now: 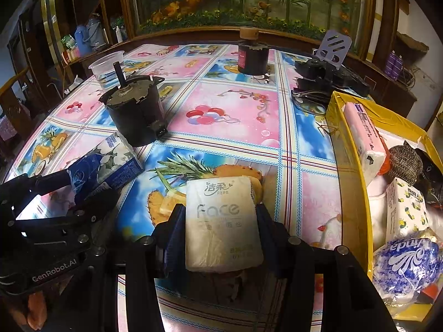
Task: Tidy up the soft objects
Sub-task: 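Lift the blue Vinda pack with the left tool while the right tool holds the Face pack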
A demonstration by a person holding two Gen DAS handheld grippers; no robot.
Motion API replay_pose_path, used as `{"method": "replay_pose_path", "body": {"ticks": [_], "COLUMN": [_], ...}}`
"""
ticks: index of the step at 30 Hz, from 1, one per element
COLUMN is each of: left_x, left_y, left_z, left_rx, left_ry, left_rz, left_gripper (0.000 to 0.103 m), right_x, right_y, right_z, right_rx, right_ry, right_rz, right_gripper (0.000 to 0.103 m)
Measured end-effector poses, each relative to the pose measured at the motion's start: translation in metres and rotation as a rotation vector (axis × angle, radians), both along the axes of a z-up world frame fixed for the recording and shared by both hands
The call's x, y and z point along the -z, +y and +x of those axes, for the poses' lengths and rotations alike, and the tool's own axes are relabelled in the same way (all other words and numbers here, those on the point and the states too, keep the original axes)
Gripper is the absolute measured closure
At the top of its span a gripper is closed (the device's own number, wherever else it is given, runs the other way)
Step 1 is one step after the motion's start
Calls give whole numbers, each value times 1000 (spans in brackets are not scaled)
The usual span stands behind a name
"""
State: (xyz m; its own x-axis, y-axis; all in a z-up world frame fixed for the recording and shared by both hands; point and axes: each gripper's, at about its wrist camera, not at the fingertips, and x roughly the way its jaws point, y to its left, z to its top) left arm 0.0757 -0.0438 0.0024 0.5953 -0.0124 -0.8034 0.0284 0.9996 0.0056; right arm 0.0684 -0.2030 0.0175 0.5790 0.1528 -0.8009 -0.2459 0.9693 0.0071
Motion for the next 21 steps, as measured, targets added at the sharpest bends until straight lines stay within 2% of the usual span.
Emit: {"method": "replay_pose_path", "body": {"ticks": [1, 3, 8, 21], "left_x": [-1, -2, -5, -27], "left_y": [0, -4, -6, -9], "left_z": [0, -2, -4, -17], "left_rx": [11, 19, 38, 35], "left_ry": [-2, -14, -25, -142], "left_rz": [-10, 18, 11, 3], "left_gripper": [43, 43, 43, 43], "right_x": [0, -3, -14, -18], "right_y": [-1, -2, -3, -9], "right_z": [0, -2, -8, -7], "right_rx": [1, -14, -13, 9], "right_ry": [-1, -7, -65, -82], "right_rz": [8, 37, 55, 75], "right_gripper": [51, 54, 54, 54]}}
